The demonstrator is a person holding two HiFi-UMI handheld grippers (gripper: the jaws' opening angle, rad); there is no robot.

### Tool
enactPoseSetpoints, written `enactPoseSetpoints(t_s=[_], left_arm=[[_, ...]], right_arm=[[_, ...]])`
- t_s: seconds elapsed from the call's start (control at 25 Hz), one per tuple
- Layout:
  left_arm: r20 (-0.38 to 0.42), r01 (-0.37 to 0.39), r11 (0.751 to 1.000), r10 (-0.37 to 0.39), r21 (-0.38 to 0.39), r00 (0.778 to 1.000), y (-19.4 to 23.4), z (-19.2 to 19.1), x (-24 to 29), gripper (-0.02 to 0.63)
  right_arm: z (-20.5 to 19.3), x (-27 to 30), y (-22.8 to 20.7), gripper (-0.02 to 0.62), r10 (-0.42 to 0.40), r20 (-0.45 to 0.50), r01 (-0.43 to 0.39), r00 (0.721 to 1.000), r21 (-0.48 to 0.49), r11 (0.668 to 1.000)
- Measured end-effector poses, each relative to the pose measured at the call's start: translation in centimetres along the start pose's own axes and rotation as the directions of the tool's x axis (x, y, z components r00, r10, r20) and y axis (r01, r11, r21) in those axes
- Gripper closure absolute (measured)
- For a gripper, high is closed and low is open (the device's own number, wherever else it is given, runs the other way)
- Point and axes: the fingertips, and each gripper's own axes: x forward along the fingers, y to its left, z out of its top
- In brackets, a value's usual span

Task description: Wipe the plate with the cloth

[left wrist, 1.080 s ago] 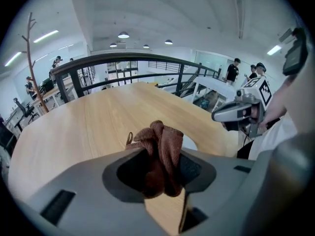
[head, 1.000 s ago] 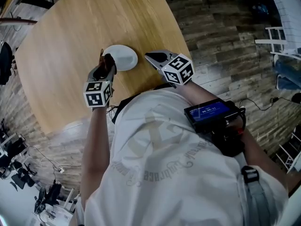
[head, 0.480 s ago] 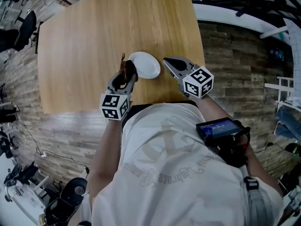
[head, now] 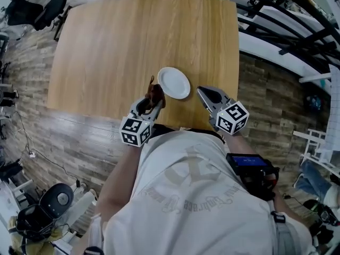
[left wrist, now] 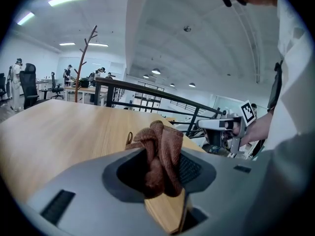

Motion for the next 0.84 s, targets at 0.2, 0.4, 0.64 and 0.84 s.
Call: enactPoseSetpoints(t_s=[0.2, 0.4, 0.64, 0.84], left_arm=[[-0.002, -0.010, 1.000, 0.010, -0.003, 1.000, 0.3, -0.2, -0.1, 0.437], [-0.002, -0.006, 1.000, 0.006, 0.011, 1.000, 0.1, -0.1, 0.2, 0.437], [-0.005, 0.007, 0.999, -0.007, 0.032, 1.000, 0.9, 0.3, 0.1, 0.437], [-0.006, 0.006, 0.999, -0.006, 0.042, 1.000, -2.1, 0.1, 2.1, 0.437]], right_arm=[[-0.8, -0.1, 0.0, 0.583, -0.002, -0.017, 0.003, 1.000, 0.010, 1.000], [-0.5, 0.0, 0.4, 0.583, 0.004, -0.006, -0.004, 1.000, 0.002, 1.000], [-0.4, 1.4, 1.4, 0.583, 0.009, -0.003, -0.009, 1.000, 0.001, 1.000], [-0.9, -1.2, -0.4, 0.583, 0.016, -0.004, -0.016, 1.000, -0.001, 1.000]])
